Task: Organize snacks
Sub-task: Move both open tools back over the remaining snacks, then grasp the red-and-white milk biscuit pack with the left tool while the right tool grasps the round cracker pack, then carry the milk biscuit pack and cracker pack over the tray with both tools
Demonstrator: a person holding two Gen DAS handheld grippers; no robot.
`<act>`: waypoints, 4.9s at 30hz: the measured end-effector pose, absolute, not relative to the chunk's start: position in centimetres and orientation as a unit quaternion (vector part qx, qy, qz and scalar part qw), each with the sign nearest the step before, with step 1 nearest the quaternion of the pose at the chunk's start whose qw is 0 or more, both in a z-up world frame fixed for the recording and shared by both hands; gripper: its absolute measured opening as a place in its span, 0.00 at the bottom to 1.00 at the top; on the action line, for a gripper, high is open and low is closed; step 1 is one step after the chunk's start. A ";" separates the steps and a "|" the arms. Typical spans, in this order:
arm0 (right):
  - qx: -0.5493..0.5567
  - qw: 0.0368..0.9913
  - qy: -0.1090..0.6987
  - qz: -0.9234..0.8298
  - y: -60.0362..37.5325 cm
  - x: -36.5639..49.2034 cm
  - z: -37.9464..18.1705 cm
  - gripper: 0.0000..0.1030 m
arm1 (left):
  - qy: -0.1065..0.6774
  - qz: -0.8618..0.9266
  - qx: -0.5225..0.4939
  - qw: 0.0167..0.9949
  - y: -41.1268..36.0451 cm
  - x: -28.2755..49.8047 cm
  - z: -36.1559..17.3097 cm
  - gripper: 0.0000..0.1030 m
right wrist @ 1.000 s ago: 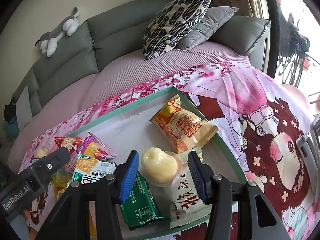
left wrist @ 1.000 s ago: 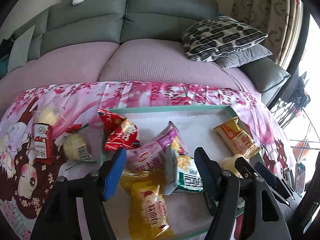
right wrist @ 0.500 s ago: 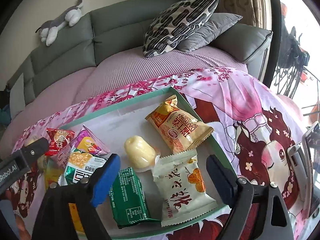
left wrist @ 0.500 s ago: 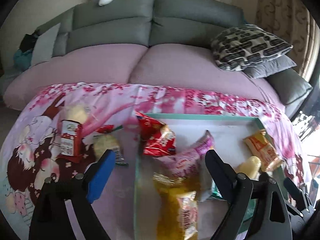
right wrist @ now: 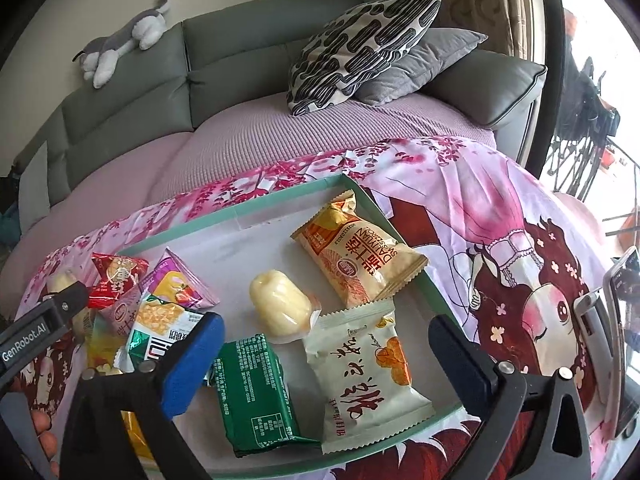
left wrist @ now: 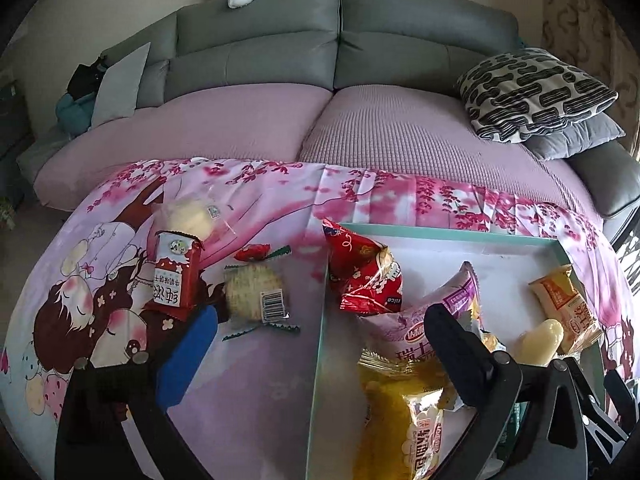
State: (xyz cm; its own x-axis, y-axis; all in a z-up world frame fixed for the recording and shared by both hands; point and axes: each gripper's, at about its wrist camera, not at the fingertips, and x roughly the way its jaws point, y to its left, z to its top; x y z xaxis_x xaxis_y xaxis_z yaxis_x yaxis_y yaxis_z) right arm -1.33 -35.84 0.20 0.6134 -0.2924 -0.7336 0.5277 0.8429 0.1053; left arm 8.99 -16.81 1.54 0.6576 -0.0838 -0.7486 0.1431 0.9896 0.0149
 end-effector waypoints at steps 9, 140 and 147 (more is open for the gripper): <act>0.152 0.884 0.377 -0.232 -35.8 -1.2 0.0 1.00 | 0.411 -0.067 0.039 0.908 -17.1 8.9 1.4 1.00; 0.131 0.924 0.351 -0.081 -21.5 6.5 5.4 0.52 | 0.413 -0.122 -0.033 0.902 -4.7 13.0 5.3 0.43; 0.158 0.915 0.349 -0.124 -25.6 4.9 5.3 0.52 | 0.406 -0.166 -0.009 0.899 -9.0 12.4 6.3 0.43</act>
State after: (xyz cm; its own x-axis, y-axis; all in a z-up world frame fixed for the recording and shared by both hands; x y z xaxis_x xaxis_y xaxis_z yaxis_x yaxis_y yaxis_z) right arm 4.88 -25.63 5.30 0.7248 -0.1175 -0.6789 0.3379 0.9193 0.2016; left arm 12.36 -9.02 6.30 0.6153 -0.3064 -0.7263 0.2911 0.9446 -0.1519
